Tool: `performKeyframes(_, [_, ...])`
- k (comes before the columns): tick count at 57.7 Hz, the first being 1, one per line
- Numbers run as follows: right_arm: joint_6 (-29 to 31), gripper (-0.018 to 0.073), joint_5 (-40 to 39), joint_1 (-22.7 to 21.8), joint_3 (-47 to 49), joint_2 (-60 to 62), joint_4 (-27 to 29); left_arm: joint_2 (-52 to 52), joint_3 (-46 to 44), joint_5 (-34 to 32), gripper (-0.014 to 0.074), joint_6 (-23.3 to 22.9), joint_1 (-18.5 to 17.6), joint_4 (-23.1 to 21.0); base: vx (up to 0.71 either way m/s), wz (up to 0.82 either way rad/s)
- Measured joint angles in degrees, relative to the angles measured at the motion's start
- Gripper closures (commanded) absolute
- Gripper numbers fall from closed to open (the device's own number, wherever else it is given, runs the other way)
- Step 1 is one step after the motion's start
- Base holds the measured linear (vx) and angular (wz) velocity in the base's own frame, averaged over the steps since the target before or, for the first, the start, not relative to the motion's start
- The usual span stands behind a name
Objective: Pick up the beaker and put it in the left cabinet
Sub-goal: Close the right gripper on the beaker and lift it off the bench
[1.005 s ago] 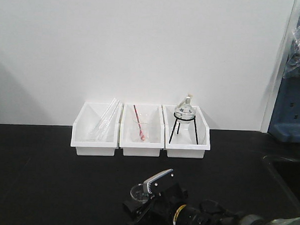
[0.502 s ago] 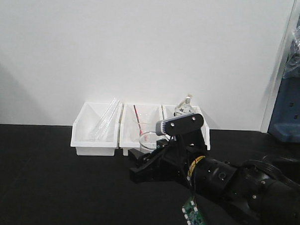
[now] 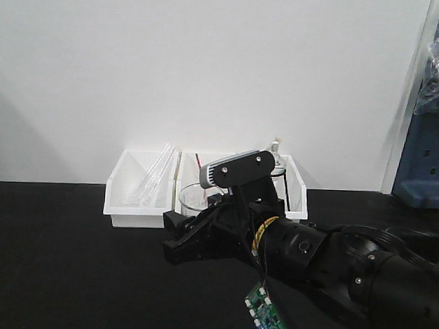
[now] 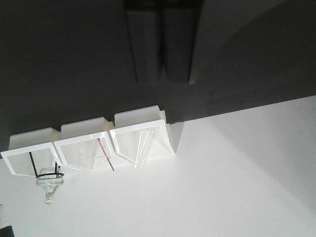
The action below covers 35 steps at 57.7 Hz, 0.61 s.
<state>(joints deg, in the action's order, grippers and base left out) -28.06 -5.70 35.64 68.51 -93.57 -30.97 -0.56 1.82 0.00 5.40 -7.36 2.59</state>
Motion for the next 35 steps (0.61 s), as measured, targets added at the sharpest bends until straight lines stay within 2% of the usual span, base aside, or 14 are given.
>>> performKeyframes(35, [0.0,0.0519,0.0,0.0,0.0,0.0,0.0,0.0,0.0,0.0,0.0595,0.0,0.0,0.0,0.0,0.0])
